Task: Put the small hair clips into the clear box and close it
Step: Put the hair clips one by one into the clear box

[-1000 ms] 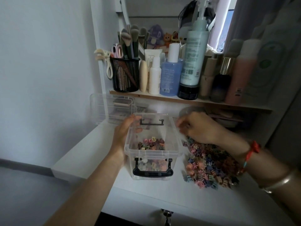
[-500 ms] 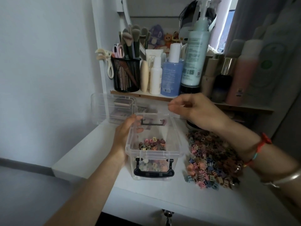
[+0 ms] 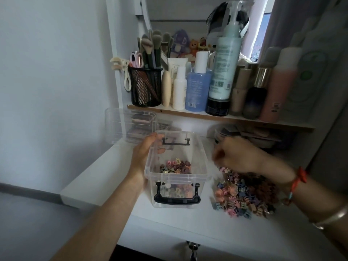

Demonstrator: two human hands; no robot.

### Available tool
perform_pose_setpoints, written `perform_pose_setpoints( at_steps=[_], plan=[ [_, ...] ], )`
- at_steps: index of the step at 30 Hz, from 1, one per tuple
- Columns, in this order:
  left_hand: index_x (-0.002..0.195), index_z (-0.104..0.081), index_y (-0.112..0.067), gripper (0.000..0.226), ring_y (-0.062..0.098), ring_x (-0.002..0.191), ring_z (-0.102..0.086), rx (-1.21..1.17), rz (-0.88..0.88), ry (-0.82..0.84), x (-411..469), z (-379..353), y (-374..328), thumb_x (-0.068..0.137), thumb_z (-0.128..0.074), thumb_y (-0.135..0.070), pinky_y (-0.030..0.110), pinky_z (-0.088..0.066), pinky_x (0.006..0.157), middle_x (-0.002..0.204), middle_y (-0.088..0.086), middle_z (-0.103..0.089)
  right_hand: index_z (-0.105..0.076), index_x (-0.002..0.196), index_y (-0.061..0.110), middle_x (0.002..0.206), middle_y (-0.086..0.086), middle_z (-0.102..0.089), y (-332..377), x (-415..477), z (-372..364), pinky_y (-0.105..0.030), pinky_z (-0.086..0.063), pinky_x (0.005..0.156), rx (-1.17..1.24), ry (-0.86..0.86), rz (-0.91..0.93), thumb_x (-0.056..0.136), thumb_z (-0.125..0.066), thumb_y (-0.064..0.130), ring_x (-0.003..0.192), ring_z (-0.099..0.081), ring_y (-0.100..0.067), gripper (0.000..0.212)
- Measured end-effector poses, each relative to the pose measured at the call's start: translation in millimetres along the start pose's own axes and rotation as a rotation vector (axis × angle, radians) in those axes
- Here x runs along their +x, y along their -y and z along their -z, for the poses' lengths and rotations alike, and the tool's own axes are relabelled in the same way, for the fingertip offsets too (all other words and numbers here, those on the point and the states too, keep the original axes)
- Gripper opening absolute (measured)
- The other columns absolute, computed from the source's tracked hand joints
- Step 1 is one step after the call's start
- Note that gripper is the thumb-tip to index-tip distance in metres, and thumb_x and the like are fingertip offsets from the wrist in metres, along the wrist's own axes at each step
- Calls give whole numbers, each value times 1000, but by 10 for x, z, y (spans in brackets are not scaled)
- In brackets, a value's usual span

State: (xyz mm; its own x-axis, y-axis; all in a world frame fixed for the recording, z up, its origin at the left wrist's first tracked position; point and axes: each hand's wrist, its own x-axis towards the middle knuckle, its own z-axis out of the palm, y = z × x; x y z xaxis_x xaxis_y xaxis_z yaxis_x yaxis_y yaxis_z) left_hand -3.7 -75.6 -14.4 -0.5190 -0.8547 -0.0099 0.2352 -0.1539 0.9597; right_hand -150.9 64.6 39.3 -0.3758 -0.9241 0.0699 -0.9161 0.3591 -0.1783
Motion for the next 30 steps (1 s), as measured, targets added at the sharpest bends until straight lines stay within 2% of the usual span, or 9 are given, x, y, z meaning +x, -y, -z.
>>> perform_pose_setpoints(
  at_steps=[2,5,7,9,14,18,21,26,30],
  plan=[
    [77,-64,-22,19,14,75,-57,1,1,1,10,0,2,78,-59,-40,29,-38,63,83,-1,-61,-72,92,14,86,5,-69,82,24,147,1,-40,67,323,-193,23,83,-62,8,73,-59,9,14],
    [80,-63,-21,19,16,79,-58,9,-16,-2,-5,-2,14,80,-57,-39,29,-38,64,87,2,-62,-68,97,16,78,14,-61,232,32,310,1,-37,61,601,-274,122,83,-65,17,63,-54,11,15],
    [80,-64,-22,23,19,82,-59,6,-18,5,-10,-4,15,73,-58,-43,29,-39,65,88,3,-63,-65,98,21,82,13,-60,248,40,313,-3,-39,65,538,-247,128,83,-65,20,70,-54,5,15],
    [79,-64,-23,20,18,81,-58,3,-18,-2,-5,-7,9,83,-55,-40,30,-39,66,88,2,-62,-66,90,20,79,12,-61,194,27,286,-7,-40,66,392,-171,96,81,-66,15,71,-54,3,10],
    [80,-63,-22,24,15,78,-57,-3,-23,-9,-13,-11,5,92,-46,-35,29,-39,63,86,0,-61,-71,95,13,69,16,-58,97,-110,71,1,-37,57,107,346,81,80,-67,15,62,-52,5,16],
    [80,-62,-23,24,14,79,-58,12,-35,-13,-24,-8,3,92,-45,-34,29,-40,63,88,0,-61,-72,97,13,75,12,-62,95,-129,-14,2,-34,52,22,302,99,82,-65,18,60,-49,4,18],
    [80,-63,-23,25,14,79,-57,10,-20,-12,-20,-9,-1,92,-45,-35,30,-41,64,88,-1,-60,-72,94,11,91,4,-71,88,-125,-44,2,-33,51,-15,250,113,84,-61,16,73,-53,1,16],
    [81,-62,-22,24,13,77,-56,-2,-13,-9,-33,-22,-19,92,-44,-33,28,-37,60,85,-1,-60,-73,90,11,94,2,-73,80,-97,-83,-14,-41,68,-71,177,118,83,-57,11,78,-54,1,18],
    [82,-62,-21,25,13,78,-55,-2,-17,-8,-53,-27,-23,92,-44,-34,27,-37,60,87,1,-59,-73,92,13,92,5,-73,66,-88,-19,-15,-45,75,11,197,115,82,-62,16,80,-58,1,16]
  ],
)
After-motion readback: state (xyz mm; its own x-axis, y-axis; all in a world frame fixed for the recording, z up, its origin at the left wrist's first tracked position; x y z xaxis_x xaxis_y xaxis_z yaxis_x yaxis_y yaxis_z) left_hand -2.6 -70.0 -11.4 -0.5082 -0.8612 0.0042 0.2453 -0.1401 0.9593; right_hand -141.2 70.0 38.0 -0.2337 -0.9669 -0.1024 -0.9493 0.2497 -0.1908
